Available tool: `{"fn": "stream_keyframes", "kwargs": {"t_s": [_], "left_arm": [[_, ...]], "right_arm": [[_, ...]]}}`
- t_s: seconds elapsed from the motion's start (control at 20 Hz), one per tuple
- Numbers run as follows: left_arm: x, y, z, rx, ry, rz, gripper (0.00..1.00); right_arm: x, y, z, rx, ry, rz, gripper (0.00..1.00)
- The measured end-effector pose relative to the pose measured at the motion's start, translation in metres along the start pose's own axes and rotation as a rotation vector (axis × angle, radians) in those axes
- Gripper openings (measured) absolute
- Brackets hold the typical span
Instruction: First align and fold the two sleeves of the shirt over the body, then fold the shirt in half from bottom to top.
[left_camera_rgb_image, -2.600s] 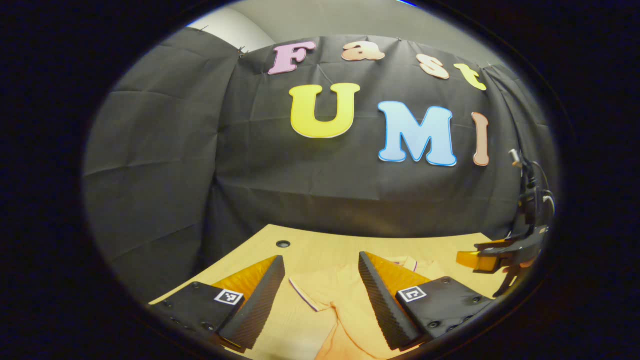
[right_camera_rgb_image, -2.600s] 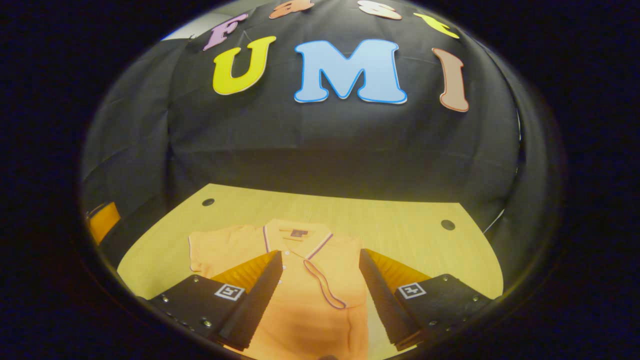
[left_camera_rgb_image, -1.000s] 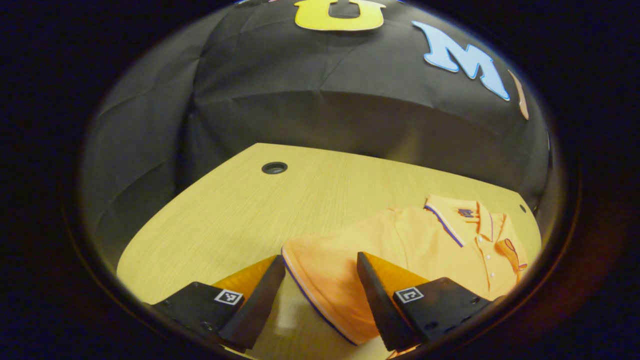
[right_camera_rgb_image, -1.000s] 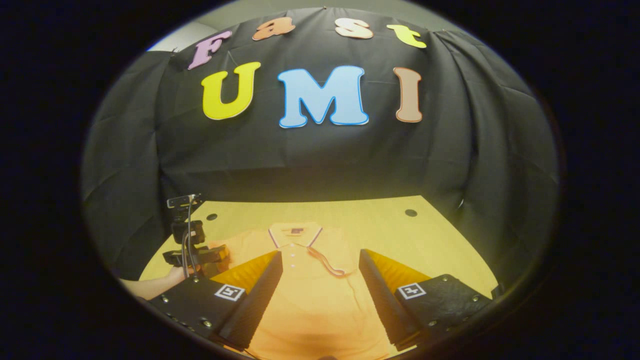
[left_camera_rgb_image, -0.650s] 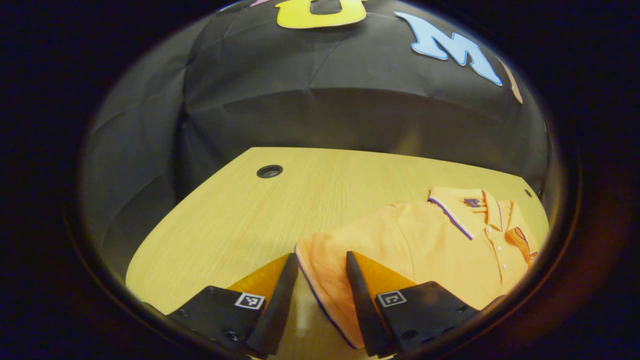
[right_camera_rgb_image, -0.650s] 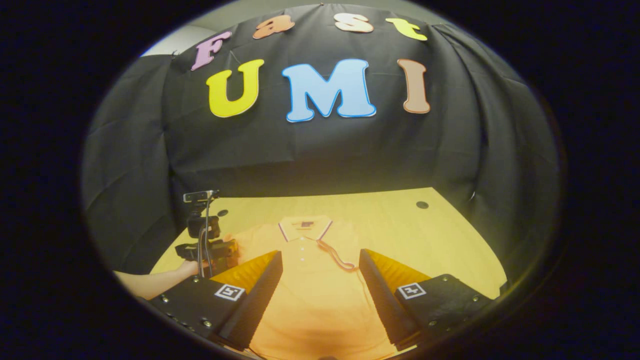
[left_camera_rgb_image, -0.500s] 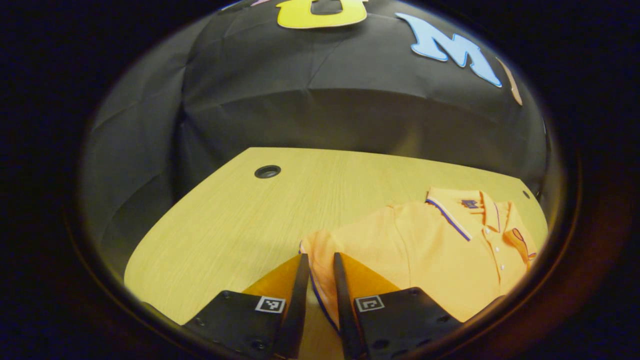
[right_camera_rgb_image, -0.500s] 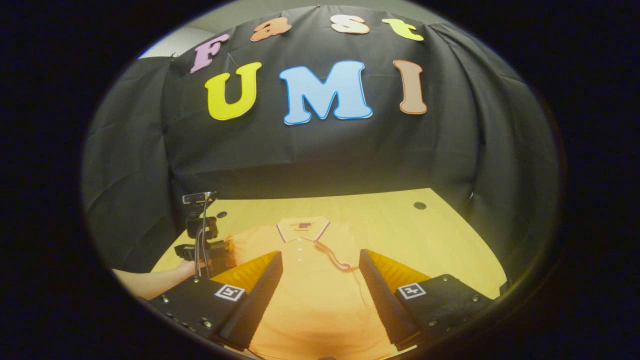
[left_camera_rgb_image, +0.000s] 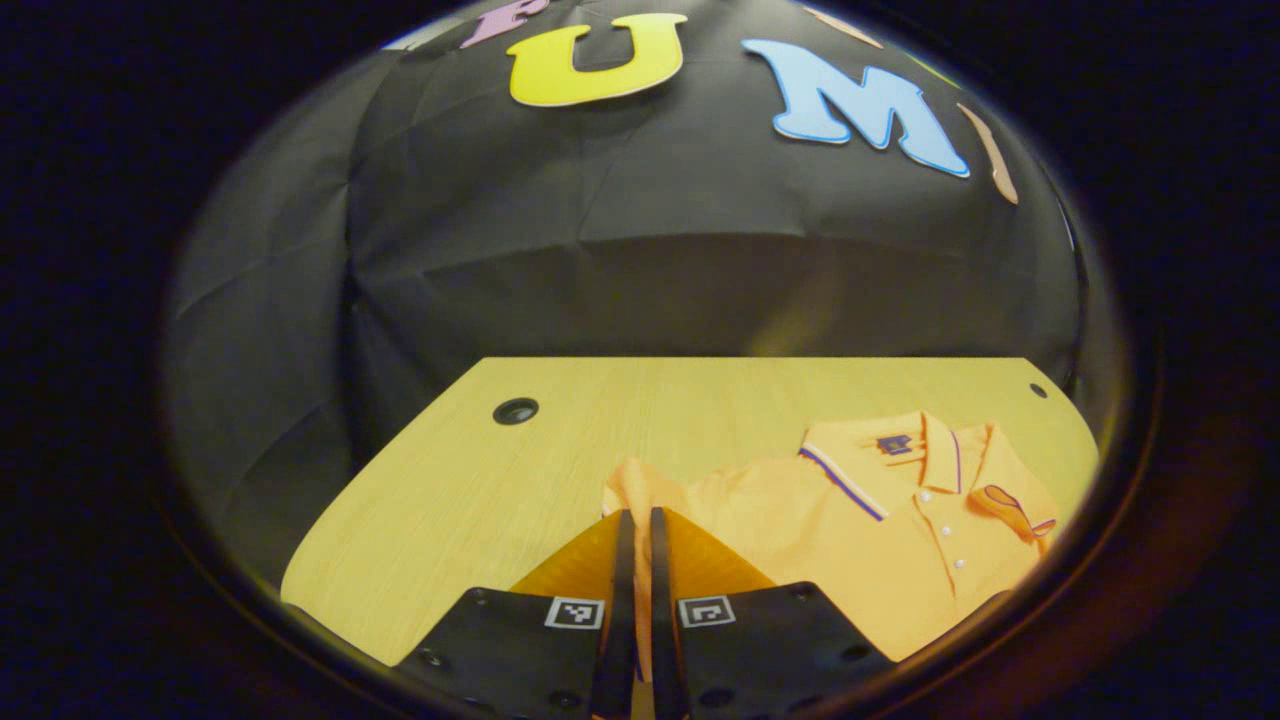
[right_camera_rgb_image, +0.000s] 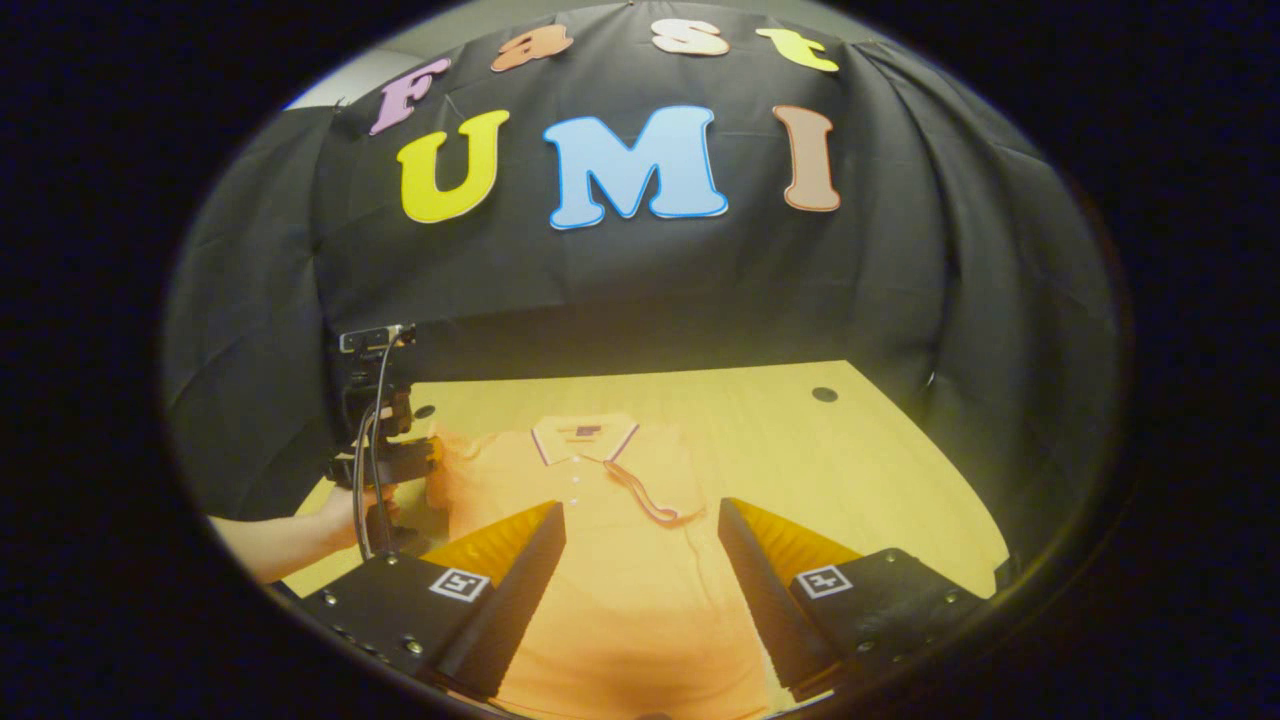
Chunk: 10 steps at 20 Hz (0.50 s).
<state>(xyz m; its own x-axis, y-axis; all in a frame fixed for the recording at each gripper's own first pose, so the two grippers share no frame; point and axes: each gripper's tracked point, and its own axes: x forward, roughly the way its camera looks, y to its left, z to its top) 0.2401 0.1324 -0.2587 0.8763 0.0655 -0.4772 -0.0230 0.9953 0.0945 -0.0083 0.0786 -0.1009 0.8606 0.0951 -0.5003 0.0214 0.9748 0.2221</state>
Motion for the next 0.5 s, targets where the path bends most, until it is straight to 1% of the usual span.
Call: {"fn": "stream_keyframes", "kwargs": {"t_s": [0.15,0.25,0.35,0.5], "left_arm": [[-0.005,-0.027,0.010,0.008,-0.013,-0.036,0.14],[-0.006,-0.038,0.011,0.000,-0.014,-0.045,0.14],[-0.007,-0.048,0.008,-0.008,-0.002,-0.052,0.13],[-0.009,-0.064,-0.003,0.017,0.025,-0.071,0.14]], "right_arm": [[0.000,-0.006,0.000,-0.001,0.000,-0.004,0.95],[-0.002,-0.009,0.000,-0.001,-0.002,-0.008,0.95],[-0.003,-0.011,-0.002,-0.001,-0.004,-0.010,0.95],[-0.005,-0.014,-0.004,-0.001,-0.003,-0.014,0.95]]}}
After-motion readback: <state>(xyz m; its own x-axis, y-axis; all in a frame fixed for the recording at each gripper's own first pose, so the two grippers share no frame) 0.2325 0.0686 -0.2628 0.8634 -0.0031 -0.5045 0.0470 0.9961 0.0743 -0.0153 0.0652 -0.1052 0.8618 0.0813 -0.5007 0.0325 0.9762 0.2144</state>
